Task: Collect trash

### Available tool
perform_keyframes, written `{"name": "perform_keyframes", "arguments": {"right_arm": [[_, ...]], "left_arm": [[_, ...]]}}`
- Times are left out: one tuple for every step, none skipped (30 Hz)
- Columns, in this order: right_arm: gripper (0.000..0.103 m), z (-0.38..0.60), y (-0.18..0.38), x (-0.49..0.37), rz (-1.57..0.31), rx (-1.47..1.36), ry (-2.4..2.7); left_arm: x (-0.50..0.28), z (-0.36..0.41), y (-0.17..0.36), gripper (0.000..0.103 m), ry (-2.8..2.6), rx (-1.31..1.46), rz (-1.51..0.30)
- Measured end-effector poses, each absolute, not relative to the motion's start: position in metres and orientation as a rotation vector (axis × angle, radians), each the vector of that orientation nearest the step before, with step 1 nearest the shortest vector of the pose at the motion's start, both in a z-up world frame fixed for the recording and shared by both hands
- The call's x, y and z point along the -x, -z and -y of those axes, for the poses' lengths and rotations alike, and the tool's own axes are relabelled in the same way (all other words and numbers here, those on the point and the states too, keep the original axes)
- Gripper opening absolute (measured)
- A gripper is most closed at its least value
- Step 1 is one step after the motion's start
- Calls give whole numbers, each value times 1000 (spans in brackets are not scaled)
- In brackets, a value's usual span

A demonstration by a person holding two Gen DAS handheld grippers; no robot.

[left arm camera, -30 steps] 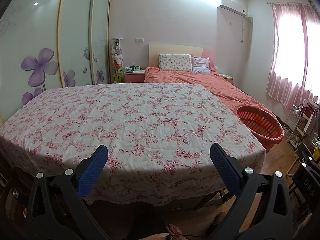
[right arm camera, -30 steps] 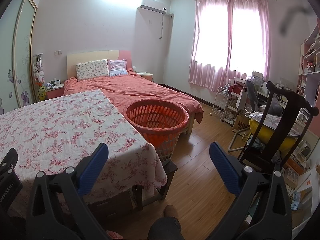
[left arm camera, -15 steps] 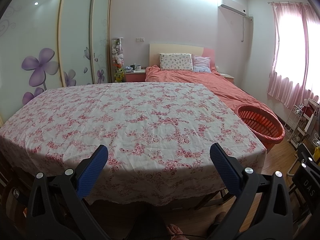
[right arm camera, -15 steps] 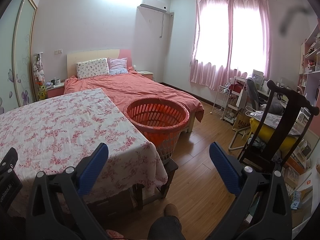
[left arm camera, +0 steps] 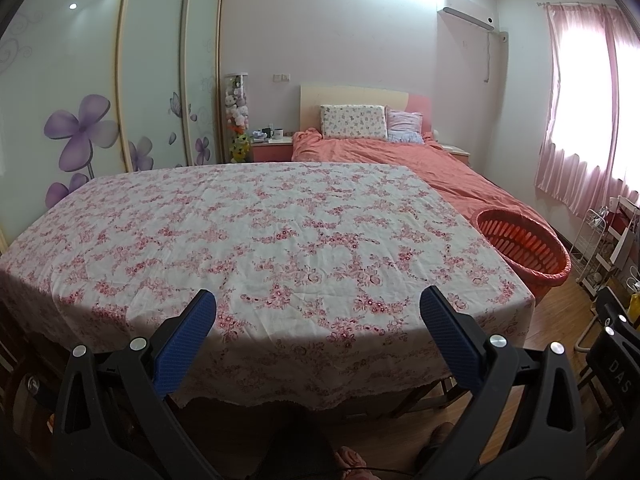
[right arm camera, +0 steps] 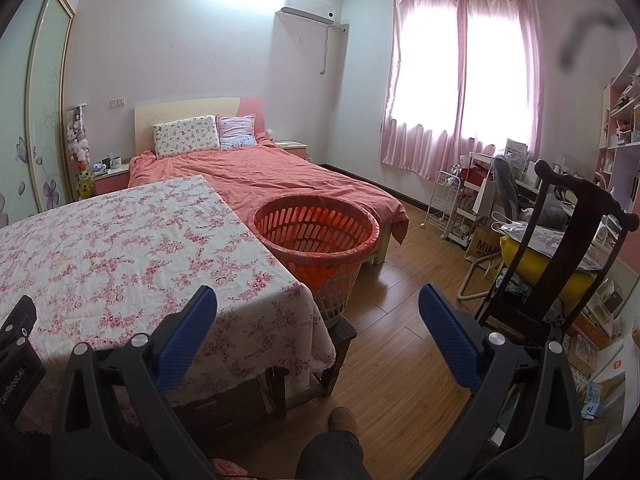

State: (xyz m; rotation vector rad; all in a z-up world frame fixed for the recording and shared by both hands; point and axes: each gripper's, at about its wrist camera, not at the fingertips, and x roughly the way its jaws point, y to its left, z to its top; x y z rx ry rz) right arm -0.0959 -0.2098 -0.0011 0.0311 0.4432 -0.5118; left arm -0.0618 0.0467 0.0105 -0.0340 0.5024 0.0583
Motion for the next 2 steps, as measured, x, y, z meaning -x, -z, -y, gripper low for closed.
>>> {"name": "perform_keyframes", "arguments": {"right_arm": [[99,209,1,96,-444,-31,512],[99,210,1,96,-443,-31,512]], "left_arm": [[62,-47,-10,100,-57,34,-504],[61,-47,-11,100,-57,33,-506]]}}
